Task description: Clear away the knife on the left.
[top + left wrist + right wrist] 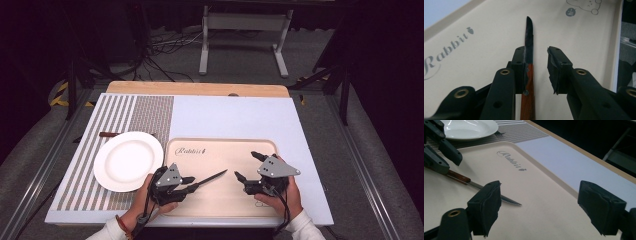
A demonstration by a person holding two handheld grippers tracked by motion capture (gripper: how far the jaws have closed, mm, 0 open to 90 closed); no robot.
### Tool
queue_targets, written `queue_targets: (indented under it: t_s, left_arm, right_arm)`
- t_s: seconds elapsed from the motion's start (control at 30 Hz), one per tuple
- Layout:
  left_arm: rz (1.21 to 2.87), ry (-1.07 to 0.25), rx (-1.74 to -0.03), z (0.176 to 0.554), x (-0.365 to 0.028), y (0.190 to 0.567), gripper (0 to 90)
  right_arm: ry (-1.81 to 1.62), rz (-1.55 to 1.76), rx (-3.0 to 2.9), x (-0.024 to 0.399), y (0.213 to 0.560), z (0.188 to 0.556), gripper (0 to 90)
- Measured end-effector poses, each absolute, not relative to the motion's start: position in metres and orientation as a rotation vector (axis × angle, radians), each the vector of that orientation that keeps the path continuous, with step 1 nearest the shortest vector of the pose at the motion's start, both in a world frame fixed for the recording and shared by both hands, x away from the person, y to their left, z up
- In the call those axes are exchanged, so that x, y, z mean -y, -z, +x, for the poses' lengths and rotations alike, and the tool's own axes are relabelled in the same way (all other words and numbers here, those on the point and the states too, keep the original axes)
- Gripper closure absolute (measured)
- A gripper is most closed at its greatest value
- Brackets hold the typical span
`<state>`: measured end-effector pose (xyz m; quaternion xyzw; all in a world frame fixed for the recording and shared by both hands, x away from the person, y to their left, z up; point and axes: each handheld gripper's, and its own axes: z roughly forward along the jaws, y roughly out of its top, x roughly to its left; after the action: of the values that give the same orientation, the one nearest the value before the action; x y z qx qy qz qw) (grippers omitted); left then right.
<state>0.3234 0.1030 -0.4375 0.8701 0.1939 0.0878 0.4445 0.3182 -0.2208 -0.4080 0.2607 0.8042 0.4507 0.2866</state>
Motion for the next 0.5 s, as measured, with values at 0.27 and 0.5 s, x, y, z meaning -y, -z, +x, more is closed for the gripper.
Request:
queue_targets:
  t_s: [0.27, 0.5]
  left_arm:
    - [2.247, -0.279, -0.363, 0.337, -0.090, 0.434, 90.0]
    - [2.377, -0.264, -0.250, 0.339, -0.058, 0.443, 90.0]
  right_arm:
    - [-1.206, 0.704, -2.139, 0.222, 0.407, 0.318, 20.1]
    - [-1.204, 0.704, -2.145, 0.221, 0.408, 0.318, 20.1]
